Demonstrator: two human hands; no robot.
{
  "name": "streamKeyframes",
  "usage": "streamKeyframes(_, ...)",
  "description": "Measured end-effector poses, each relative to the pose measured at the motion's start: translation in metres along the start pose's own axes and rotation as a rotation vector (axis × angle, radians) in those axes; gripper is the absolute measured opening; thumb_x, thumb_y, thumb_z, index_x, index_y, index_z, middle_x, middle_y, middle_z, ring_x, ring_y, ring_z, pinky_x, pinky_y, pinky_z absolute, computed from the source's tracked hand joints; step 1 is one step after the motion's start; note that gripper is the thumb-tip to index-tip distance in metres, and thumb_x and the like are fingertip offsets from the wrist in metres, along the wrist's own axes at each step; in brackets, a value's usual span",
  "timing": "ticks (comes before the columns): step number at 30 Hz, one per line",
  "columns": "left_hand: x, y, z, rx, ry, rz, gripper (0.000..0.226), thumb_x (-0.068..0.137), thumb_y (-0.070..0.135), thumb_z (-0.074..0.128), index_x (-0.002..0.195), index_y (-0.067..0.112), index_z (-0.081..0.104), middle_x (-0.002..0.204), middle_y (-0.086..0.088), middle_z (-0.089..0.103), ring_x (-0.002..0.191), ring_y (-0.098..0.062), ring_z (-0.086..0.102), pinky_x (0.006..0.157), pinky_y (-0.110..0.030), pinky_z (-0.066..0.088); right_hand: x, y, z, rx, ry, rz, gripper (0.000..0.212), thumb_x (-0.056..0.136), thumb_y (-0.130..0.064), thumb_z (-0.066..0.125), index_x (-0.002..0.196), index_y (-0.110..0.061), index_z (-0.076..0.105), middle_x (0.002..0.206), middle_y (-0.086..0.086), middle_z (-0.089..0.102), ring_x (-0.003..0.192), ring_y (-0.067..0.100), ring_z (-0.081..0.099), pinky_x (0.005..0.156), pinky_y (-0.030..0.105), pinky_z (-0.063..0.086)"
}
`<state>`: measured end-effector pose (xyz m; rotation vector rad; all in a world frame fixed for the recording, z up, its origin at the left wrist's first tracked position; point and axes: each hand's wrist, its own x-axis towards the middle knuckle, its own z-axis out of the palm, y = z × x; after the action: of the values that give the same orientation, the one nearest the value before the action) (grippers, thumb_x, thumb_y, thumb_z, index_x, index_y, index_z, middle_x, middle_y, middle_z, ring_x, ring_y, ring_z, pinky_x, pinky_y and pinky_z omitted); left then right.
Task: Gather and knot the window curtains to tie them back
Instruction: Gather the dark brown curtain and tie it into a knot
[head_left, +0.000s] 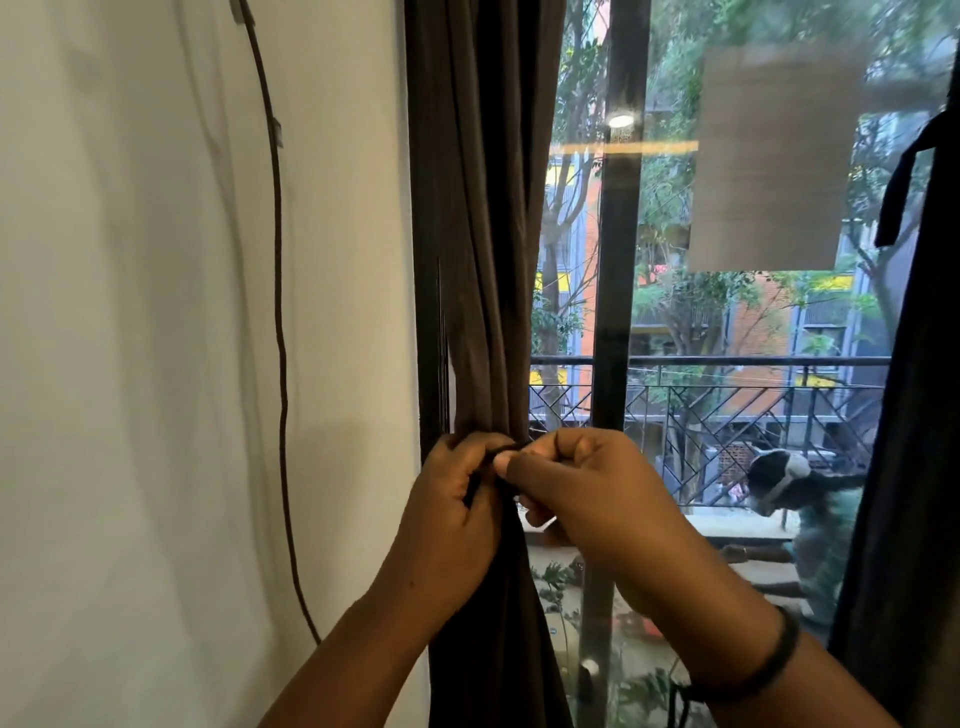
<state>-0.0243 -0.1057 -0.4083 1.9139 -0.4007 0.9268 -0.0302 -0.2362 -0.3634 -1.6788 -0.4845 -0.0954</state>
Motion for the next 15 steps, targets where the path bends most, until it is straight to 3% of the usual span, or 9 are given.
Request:
streamKeyframes(4, -0.009, -0.001, -0.005, 0.056, -0.171, 0.037, 0.029, 0.089, 0.028, 0.052, 0.115, 0.039, 0.051, 0.112, 0.01, 0.05, 0.103, 0.001, 0.055, 0.09, -0.014, 0.047, 0.001, -0.006, -0.003, 0.081, -0.043, 0.039, 0.029, 0.086, -0.027, 0.065, 0.069, -0.003, 0.065, 0.056, 0.004, 0.06, 0.05, 0.014, 0.054, 0.043, 0.02, 0.043)
streamKeyframes(6, -0.007, -0.004, -0.008, 0.138, -0.122, 0.072, 0.031, 0.091, 0.026, 0.053, 0.108, 0.051, 0.048, 0.112, 0.012, 0.051, 0.103, 0.004, 0.053, 0.091, -0.01, 0.045, -0.001, -0.01, -0.006, -0.02, -0.092, 0.024, 0.04, 0.089, -0.035, 0.06, 0.07, -0.001, 0.063, 0.059, 0.01, 0.055, 0.049, 0.016, 0.053, 0.045, 0.023, 0.044)
streamKeyframes(8, -0.005, -0.006, -0.012, 0.171, -0.044, 0.099, 0.031, 0.089, 0.026, 0.048, 0.098, 0.056, 0.047, 0.107, 0.013, 0.054, 0.101, 0.007, 0.053, 0.088, -0.004, 0.042, -0.005, -0.013, -0.01, -0.253, -0.12, -0.06, 0.046, 0.091, -0.044, 0.052, 0.068, -0.006, 0.06, 0.059, 0.004, 0.047, 0.049, 0.013, 0.049, 0.051, 0.024, 0.04)
streamKeyframes(10, -0.004, -0.006, -0.015, 0.175, -0.01, 0.094, 0.025, 0.086, 0.03, 0.048, 0.094, 0.054, 0.049, 0.103, 0.011, 0.056, 0.098, 0.001, 0.056, 0.085, -0.002, 0.041, -0.004, -0.012, -0.018, -0.663, 0.005, -0.299, 0.033, 0.09, -0.054, 0.042, 0.088, -0.033, 0.067, 0.08, -0.014, 0.049, 0.074, 0.005, 0.049, 0.065, 0.025, 0.036)
streamKeyframes(12, -0.003, -0.007, -0.015, 0.201, 0.009, 0.099, 0.019, 0.082, 0.031, 0.053, 0.093, 0.047, 0.055, 0.105, 0.009, 0.053, 0.099, -0.009, 0.058, 0.085, -0.005, 0.043, -0.002, -0.01, -0.025, -0.938, 0.037, -0.449, 0.036, 0.087, -0.059, 0.035, 0.119, -0.052, 0.052, 0.112, -0.019, 0.041, 0.109, 0.009, 0.038, 0.086, 0.028, 0.033)
streamKeyframes(14, -0.006, -0.008, -0.017, 0.365, 0.067, 0.17, 0.015, 0.078, 0.034, 0.059, 0.092, 0.038, 0.063, 0.115, 0.006, 0.043, 0.113, -0.017, 0.046, 0.089, -0.012, 0.041, 0.003, -0.006, -0.028, -0.903, -0.084, -0.409, 0.036, 0.089, -0.049, 0.048, 0.126, -0.051, 0.046, 0.127, -0.018, 0.044, 0.121, 0.011, 0.039, 0.098, 0.033, 0.037)
streamKeyframes(15, -0.007, -0.008, -0.018, 0.521, 0.129, 0.242, 0.016, 0.076, 0.037, 0.062, 0.091, 0.034, 0.067, 0.12, 0.003, 0.038, 0.118, -0.022, 0.037, 0.092, -0.018, 0.037, 0.003, -0.003, -0.028, -0.857, -0.128, -0.38, 0.037, 0.089, -0.042, 0.056, 0.125, -0.049, 0.048, 0.121, -0.02, 0.051, 0.115, 0.008, 0.047, 0.096, 0.032, 0.041)
